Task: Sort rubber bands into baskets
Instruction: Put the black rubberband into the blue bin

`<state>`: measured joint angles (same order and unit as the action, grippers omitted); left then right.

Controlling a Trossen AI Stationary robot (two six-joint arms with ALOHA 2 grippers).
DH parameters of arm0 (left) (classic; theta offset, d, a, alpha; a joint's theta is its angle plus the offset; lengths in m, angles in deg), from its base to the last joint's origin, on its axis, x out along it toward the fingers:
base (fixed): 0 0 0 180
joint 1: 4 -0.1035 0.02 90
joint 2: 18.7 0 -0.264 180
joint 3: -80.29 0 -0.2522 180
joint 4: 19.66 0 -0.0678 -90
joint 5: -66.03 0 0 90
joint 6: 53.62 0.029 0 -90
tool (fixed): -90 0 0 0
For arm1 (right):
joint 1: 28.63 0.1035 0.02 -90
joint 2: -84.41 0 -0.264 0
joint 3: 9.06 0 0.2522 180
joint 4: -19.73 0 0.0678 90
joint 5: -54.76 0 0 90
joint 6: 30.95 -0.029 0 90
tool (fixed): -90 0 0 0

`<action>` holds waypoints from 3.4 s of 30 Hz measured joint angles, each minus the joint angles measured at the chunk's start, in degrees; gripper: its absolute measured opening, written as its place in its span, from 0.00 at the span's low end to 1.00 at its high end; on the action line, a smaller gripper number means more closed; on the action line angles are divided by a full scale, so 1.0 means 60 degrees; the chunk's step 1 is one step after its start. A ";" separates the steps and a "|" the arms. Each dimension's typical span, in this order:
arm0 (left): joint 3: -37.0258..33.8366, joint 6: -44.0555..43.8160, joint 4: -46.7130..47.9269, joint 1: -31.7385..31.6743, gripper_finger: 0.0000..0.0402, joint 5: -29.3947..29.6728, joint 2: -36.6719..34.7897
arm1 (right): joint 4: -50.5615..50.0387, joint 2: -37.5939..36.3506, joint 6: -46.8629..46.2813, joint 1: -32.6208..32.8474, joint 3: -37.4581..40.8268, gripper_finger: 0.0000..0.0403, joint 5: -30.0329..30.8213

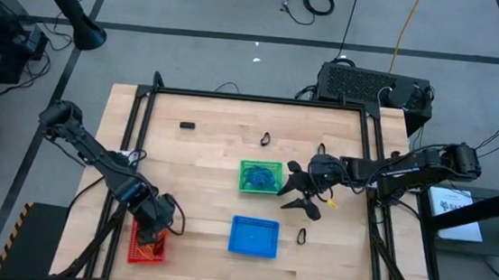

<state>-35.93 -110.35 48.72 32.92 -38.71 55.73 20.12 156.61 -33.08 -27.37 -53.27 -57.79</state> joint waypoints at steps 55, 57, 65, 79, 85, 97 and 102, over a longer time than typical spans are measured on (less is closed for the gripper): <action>0.1177 0.8773 -1.1181 -0.3009 0.20 0.2185 0.4489 | 0.0018 0.0000 -0.1161 -0.0001 0.0000 0.49 0.0000; 0.1177 0.8757 -1.1163 -0.2997 0.24 0.2050 0.4496 | 0.0015 0.0000 -0.1009 0.0000 0.0000 0.49 0.0000; 0.1177 0.8757 -1.1262 -0.2947 0.38 0.2251 0.4493 | 0.0044 0.0000 -0.0786 -0.0001 0.0000 0.49 0.0000; 0.1180 0.4740 -0.4792 -0.2472 0.40 0.0195 0.1965 | 0.0056 0.0000 -0.0925 0.0000 0.0000 0.49 0.0007; 0.1161 0.1445 -0.0436 -0.0638 0.40 0.1276 0.0780 | 0.0106 0.0000 -0.0727 0.0000 0.0000 0.49 0.0024; 0.0227 -0.3013 -0.0642 0.1950 0.40 0.1767 0.0791 | 0.0334 0.0000 -0.0532 -0.0004 0.0000 0.49 0.0036; -0.0195 -0.3238 -0.0753 0.2246 0.40 0.1725 0.0869 | 0.0394 0.0000 -0.0532 -0.0001 0.0000 0.49 0.0038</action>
<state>-37.10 -129.78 44.20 46.40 -28.36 60.94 22.48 156.61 -36.27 -27.38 -53.27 -57.56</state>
